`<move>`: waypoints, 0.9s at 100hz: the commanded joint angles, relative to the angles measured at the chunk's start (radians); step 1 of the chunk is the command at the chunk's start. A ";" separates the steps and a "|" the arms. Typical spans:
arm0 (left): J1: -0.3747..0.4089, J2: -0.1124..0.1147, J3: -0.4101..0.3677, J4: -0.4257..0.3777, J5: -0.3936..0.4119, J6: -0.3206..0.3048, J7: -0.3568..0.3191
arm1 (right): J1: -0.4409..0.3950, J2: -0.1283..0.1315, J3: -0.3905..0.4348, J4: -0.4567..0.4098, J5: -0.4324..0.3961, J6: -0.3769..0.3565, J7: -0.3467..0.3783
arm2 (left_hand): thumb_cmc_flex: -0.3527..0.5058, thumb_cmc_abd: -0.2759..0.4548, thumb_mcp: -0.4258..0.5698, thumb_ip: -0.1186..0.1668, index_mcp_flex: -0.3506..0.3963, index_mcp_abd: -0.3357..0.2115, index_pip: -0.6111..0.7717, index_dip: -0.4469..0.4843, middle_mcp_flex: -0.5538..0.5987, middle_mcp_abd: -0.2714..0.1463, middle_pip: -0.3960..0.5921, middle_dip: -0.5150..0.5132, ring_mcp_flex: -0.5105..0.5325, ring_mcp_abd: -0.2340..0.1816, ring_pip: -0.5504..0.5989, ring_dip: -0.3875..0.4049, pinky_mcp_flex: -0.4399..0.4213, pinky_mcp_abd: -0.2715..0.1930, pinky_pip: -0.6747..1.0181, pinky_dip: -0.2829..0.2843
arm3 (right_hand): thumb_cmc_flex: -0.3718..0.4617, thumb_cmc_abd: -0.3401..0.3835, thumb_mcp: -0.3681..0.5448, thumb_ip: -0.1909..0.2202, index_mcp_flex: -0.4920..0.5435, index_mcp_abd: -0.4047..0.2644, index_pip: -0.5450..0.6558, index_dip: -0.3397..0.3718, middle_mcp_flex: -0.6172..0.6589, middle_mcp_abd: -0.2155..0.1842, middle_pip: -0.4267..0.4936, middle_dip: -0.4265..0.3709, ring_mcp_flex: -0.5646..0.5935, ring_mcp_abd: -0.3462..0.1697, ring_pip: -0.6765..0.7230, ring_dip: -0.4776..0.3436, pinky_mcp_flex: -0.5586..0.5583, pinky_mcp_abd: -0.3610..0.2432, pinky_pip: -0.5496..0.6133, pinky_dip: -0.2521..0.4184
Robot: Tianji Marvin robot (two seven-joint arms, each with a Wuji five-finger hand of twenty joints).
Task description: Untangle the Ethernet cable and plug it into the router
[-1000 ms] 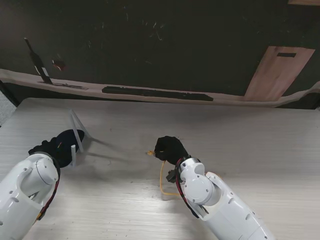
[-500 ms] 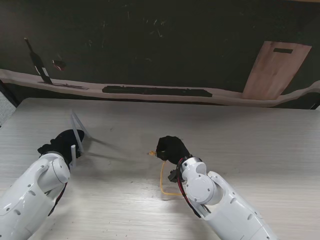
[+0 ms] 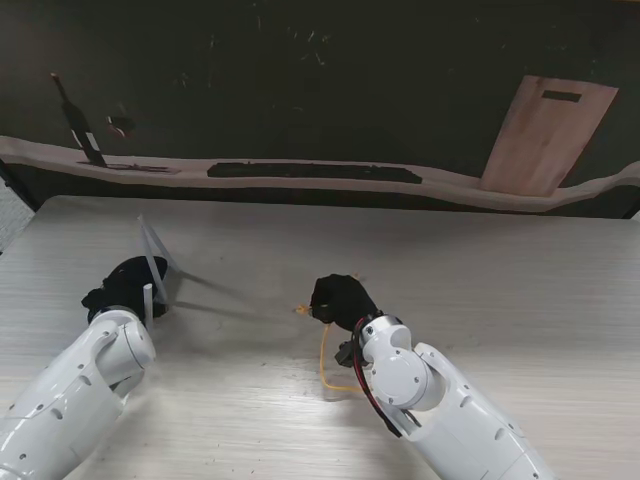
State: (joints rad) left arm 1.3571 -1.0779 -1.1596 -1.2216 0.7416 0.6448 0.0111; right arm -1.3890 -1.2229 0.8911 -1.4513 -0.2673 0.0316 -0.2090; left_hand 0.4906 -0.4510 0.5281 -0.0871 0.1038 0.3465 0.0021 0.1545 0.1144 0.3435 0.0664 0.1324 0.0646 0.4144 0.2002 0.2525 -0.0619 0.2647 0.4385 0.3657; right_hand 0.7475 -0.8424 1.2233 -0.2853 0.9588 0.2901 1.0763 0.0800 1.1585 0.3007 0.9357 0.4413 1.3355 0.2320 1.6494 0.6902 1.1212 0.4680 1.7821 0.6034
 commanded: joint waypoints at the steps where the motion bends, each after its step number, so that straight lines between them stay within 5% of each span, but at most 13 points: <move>1: 0.015 -0.022 0.015 0.047 -0.030 -0.004 -0.033 | -0.004 -0.001 -0.004 -0.008 0.005 0.002 0.019 | -0.026 0.027 -0.011 0.025 0.096 -0.062 0.290 0.074 0.066 -0.050 0.139 0.063 0.067 -0.114 0.147 0.055 0.000 -0.030 0.121 0.030 | 0.042 0.039 0.019 0.013 0.019 -0.003 0.030 0.028 0.120 0.185 0.104 0.012 -0.030 -0.119 0.059 0.008 0.032 -0.004 0.099 -0.007; 13: 0.002 -0.038 0.028 0.088 -0.063 -0.012 0.019 | -0.001 -0.001 -0.007 -0.010 0.005 0.003 0.021 | -0.011 0.023 0.032 0.036 0.096 -0.063 0.386 0.103 0.083 -0.053 0.247 0.127 0.135 -0.109 0.225 0.091 -0.011 -0.036 0.359 0.057 | 0.042 0.040 0.020 0.013 0.019 -0.004 0.030 0.028 0.120 0.185 0.104 0.012 -0.030 -0.119 0.059 0.008 0.032 -0.004 0.099 -0.007; 46: -0.026 -0.063 0.063 0.167 -0.119 -0.015 0.080 | -0.001 0.003 -0.011 -0.014 0.001 0.013 0.034 | 0.052 -0.033 0.229 0.054 0.114 -0.056 0.475 0.146 0.162 -0.046 0.356 0.190 0.224 -0.095 0.295 0.104 0.057 -0.038 0.461 0.085 | 0.041 0.040 0.020 0.013 0.019 -0.004 0.029 0.028 0.120 0.183 0.106 0.013 -0.030 -0.119 0.059 0.008 0.032 -0.004 0.099 -0.007; 66: -0.035 -0.074 0.072 0.186 -0.133 -0.020 0.113 | 0.002 0.002 -0.012 -0.015 -0.001 0.015 0.032 | 0.207 -0.066 0.427 0.128 0.150 -0.051 0.551 0.185 0.259 -0.045 0.416 0.225 0.326 -0.100 0.348 0.127 0.148 -0.042 0.525 0.118 | 0.042 0.041 0.020 0.013 0.018 -0.005 0.029 0.028 0.119 0.183 0.106 0.013 -0.030 -0.119 0.059 0.008 0.032 -0.004 0.099 -0.007; 74: -0.029 -0.068 0.064 0.164 -0.120 -0.030 0.104 | -0.001 0.004 -0.006 -0.019 -0.007 0.012 0.030 | 0.254 -0.068 0.437 0.200 0.152 -0.052 0.576 0.200 0.275 -0.047 0.424 0.234 0.341 -0.097 0.356 0.134 0.166 -0.047 0.530 0.124 | 0.041 0.041 0.019 0.013 0.018 -0.005 0.029 0.028 0.119 0.183 0.106 0.013 -0.030 -0.119 0.059 0.008 0.032 -0.004 0.099 -0.007; 90: -0.010 -0.045 0.034 0.082 -0.085 -0.069 0.032 | -0.010 0.008 0.014 -0.029 -0.020 0.003 0.025 | 0.309 -0.065 0.453 0.231 0.165 -0.055 0.590 0.207 0.299 -0.052 0.438 0.241 0.371 -0.100 0.370 0.139 0.196 -0.053 0.540 0.128 | 0.042 0.042 0.019 0.013 0.018 -0.005 0.029 0.028 0.119 0.183 0.106 0.013 -0.030 -0.119 0.059 0.008 0.032 -0.004 0.099 -0.008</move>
State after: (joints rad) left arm 1.3034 -1.1128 -1.1435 -1.1539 0.6817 0.5942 0.1038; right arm -1.3902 -1.2189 0.8978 -1.4661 -0.2859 0.0433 -0.1934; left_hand 0.5478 -0.5970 0.7900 0.0314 0.0936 0.3632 0.2755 0.2880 0.1943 0.3823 0.2236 0.2667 0.2202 0.5203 0.2807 0.3087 0.0008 0.3687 0.6903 0.3790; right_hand 0.7487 -0.8391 1.2157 -0.2853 0.9588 0.2902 1.0763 0.0800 1.1586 0.3007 0.9363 0.4414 1.3355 0.2322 1.6494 0.6902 1.1212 0.4680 1.7822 0.6030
